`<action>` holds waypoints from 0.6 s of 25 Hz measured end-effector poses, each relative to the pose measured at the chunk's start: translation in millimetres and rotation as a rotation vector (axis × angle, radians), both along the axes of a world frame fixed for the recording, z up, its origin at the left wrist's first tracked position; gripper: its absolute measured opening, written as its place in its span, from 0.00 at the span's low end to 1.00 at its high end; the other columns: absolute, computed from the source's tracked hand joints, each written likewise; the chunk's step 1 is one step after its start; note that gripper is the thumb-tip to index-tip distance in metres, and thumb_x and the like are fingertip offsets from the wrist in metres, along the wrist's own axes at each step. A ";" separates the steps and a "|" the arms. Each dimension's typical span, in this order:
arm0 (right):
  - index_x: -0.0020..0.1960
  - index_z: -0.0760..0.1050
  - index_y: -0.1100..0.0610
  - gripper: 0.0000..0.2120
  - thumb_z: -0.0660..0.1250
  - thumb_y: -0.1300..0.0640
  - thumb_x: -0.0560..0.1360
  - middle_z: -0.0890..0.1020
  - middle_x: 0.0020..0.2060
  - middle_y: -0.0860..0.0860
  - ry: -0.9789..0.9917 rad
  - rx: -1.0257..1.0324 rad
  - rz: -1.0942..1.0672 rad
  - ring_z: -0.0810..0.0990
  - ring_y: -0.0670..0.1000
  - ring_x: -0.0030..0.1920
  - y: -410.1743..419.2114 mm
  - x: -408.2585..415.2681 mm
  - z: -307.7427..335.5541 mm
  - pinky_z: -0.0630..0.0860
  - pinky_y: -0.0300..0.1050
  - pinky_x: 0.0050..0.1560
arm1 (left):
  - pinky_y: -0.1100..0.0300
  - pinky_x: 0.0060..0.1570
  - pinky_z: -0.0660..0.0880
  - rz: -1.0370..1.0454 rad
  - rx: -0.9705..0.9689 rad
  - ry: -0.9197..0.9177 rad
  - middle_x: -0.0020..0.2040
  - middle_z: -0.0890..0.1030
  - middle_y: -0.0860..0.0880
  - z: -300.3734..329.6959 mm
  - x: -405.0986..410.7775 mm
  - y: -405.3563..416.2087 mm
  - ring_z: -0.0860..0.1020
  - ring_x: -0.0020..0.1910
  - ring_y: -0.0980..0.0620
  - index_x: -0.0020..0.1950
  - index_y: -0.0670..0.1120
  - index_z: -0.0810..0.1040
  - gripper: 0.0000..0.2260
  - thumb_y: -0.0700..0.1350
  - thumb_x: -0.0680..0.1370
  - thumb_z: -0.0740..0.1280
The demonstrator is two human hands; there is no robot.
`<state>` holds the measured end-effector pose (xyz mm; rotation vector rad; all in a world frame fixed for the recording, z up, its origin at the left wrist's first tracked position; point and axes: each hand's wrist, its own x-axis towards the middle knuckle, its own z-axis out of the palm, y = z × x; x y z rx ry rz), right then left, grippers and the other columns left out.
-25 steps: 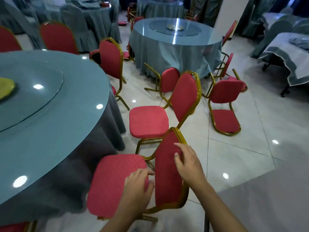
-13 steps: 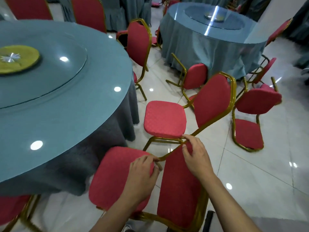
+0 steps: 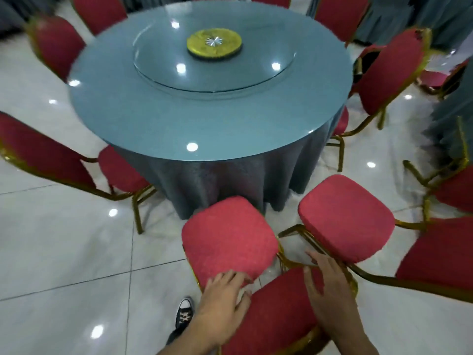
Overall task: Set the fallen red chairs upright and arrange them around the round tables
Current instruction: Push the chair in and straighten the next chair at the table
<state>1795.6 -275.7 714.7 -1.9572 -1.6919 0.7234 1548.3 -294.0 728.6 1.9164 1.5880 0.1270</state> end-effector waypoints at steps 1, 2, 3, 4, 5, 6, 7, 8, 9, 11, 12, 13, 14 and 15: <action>0.68 0.74 0.47 0.16 0.65 0.53 0.80 0.76 0.59 0.43 -0.019 0.004 0.040 0.72 0.45 0.59 -5.9 14.2 -3.8 0.69 0.48 0.63 | 0.57 0.67 0.62 0.000 -0.035 -0.010 0.63 0.71 0.62 -1.7 5.2 -17.2 0.68 0.64 0.58 0.68 0.60 0.69 0.16 0.60 0.82 0.54; 0.67 0.75 0.47 0.15 0.62 0.49 0.82 0.76 0.58 0.43 -0.034 -0.010 0.069 0.73 0.46 0.59 -13.8 30.3 -8.2 0.70 0.49 0.64 | 0.58 0.69 0.61 0.002 -0.100 -0.050 0.64 0.70 0.63 -3.1 13.3 -34.5 0.67 0.66 0.60 0.69 0.61 0.68 0.19 0.65 0.81 0.54; 0.66 0.76 0.47 0.15 0.57 0.46 0.83 0.76 0.58 0.43 -0.048 -0.015 0.088 0.74 0.48 0.60 -20.4 45.0 -13.7 0.70 0.50 0.64 | 0.58 0.71 0.60 -0.007 -0.167 -0.099 0.67 0.68 0.64 -6.9 22.4 -50.2 0.65 0.69 0.61 0.71 0.63 0.66 0.22 0.69 0.79 0.54; 0.64 0.77 0.48 0.18 0.53 0.44 0.84 0.77 0.57 0.44 -0.059 0.021 0.100 0.75 0.50 0.60 -24.8 56.5 -21.0 0.68 0.50 0.65 | 0.57 0.74 0.57 -0.041 -0.232 -0.119 0.71 0.66 0.63 -12.0 32.7 -63.1 0.61 0.73 0.60 0.73 0.66 0.62 0.25 0.70 0.78 0.56; 0.62 0.78 0.48 0.21 0.50 0.45 0.83 0.78 0.57 0.44 -0.049 0.064 0.102 0.75 0.51 0.61 -27.5 64.3 -28.1 0.66 0.50 0.66 | 0.55 0.77 0.52 -0.092 -0.286 -0.103 0.75 0.62 0.61 -18.1 43.1 -73.7 0.56 0.77 0.58 0.75 0.69 0.58 0.25 0.69 0.79 0.57; 0.60 0.79 0.49 0.23 0.47 0.45 0.83 0.78 0.57 0.45 -0.024 0.083 0.085 0.75 0.51 0.62 -28.3 67.0 -34.3 0.62 0.49 0.69 | 0.54 0.78 0.48 -0.126 -0.325 -0.073 0.78 0.59 0.59 -24.2 51.1 -81.9 0.52 0.79 0.56 0.76 0.71 0.53 0.26 0.66 0.80 0.58; 0.59 0.79 0.49 0.24 0.45 0.46 0.83 0.78 0.57 0.45 0.001 0.089 0.067 0.74 0.51 0.63 -27.7 65.0 -38.9 0.59 0.49 0.71 | 0.53 0.78 0.48 -0.120 -0.323 -0.049 0.79 0.57 0.58 -29.3 55.2 -88.8 0.51 0.79 0.55 0.76 0.72 0.49 0.27 0.65 0.80 0.58; 0.57 0.80 0.51 0.26 0.43 0.47 0.84 0.78 0.56 0.47 0.001 0.084 0.047 0.74 0.52 0.62 -27.0 61.6 -43.8 0.58 0.49 0.73 | 0.54 0.77 0.50 -0.107 -0.288 -0.035 0.79 0.57 0.58 -33.9 54.8 -92.8 0.53 0.79 0.54 0.75 0.74 0.47 0.27 0.65 0.80 0.57; 0.56 0.79 0.53 0.26 0.42 0.48 0.84 0.79 0.54 0.49 -0.016 0.091 0.042 0.75 0.55 0.61 -27.2 58.4 -48.2 0.60 0.51 0.73 | 0.53 0.77 0.53 -0.114 -0.241 -0.022 0.78 0.58 0.58 -36.3 51.8 -94.3 0.56 0.78 0.54 0.75 0.74 0.46 0.27 0.66 0.80 0.56; 0.52 0.78 0.60 0.25 0.44 0.53 0.84 0.79 0.49 0.55 -0.102 0.160 0.055 0.77 0.60 0.54 -30.6 54.8 -54.0 0.67 0.60 0.67 | 0.50 0.76 0.58 -0.180 -0.167 0.023 0.76 0.61 0.56 -36.1 40.5 -92.9 0.61 0.75 0.52 0.76 0.72 0.45 0.27 0.67 0.80 0.54; 0.49 0.77 0.60 0.22 0.45 0.55 0.82 0.79 0.46 0.56 -0.128 0.193 0.073 0.77 0.61 0.51 -31.9 54.1 -55.7 0.70 0.62 0.64 | 0.49 0.75 0.59 -0.209 -0.132 0.039 0.76 0.63 0.54 -35.5 33.4 -92.8 0.62 0.74 0.51 0.76 0.70 0.45 0.27 0.67 0.81 0.53; 0.47 0.76 0.59 0.20 0.46 0.55 0.81 0.78 0.43 0.55 -0.117 0.199 0.066 0.76 0.61 0.48 -32.0 51.0 -54.8 0.71 0.62 0.61 | 0.48 0.74 0.61 -0.227 -0.101 0.055 0.75 0.64 0.53 -34.5 25.9 -91.5 0.64 0.72 0.50 0.77 0.69 0.44 0.27 0.66 0.81 0.53; 0.44 0.75 0.57 0.19 0.47 0.54 0.81 0.76 0.41 0.52 -0.104 0.180 0.056 0.75 0.59 0.46 -32.4 45.0 -51.9 0.71 0.60 0.57 | 0.49 0.72 0.63 -0.230 -0.080 0.070 0.74 0.64 0.52 -33.5 16.9 -90.0 0.65 0.71 0.50 0.77 0.69 0.44 0.27 0.66 0.81 0.53; 0.43 0.73 0.55 0.18 0.47 0.51 0.81 0.74 0.39 0.50 -0.113 0.159 0.061 0.74 0.58 0.44 -33.4 37.3 -49.5 0.71 0.56 0.51 | 0.50 0.70 0.65 -0.213 -0.068 0.089 0.74 0.65 0.52 -33.0 4.4 -89.5 0.66 0.69 0.50 0.77 0.69 0.44 0.28 0.67 0.81 0.53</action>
